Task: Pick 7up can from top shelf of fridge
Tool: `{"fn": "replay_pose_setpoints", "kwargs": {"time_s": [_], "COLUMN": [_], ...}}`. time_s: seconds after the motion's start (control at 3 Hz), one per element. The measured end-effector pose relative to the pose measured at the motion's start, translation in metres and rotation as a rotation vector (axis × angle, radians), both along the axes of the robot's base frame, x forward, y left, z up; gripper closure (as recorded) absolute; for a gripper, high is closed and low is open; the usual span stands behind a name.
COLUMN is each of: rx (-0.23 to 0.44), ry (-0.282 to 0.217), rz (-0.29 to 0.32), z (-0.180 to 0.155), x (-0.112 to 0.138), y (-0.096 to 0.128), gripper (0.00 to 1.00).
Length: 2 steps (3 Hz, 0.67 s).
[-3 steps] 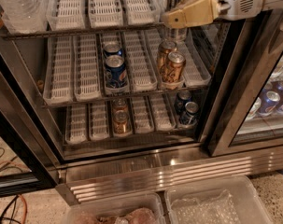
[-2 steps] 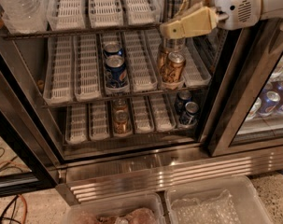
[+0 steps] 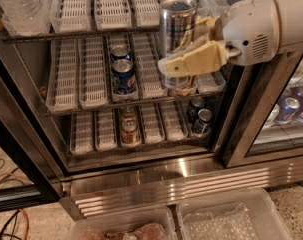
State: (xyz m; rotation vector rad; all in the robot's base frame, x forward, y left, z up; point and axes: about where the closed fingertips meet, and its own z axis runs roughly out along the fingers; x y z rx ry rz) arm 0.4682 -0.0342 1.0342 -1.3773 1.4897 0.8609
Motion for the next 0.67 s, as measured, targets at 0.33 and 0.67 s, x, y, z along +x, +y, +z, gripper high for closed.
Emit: {"fn": "replay_pose_setpoints", "kwargs": {"time_s": [0.33, 0.67], "rx": [0.024, 0.059], "ry": [0.036, 0.086], "rz": [0.04, 0.059], "z": [-0.013, -0.034], "x": [-0.031, -0.048], "y": [0.016, 0.03], "gripper": [1.0, 1.0]}}
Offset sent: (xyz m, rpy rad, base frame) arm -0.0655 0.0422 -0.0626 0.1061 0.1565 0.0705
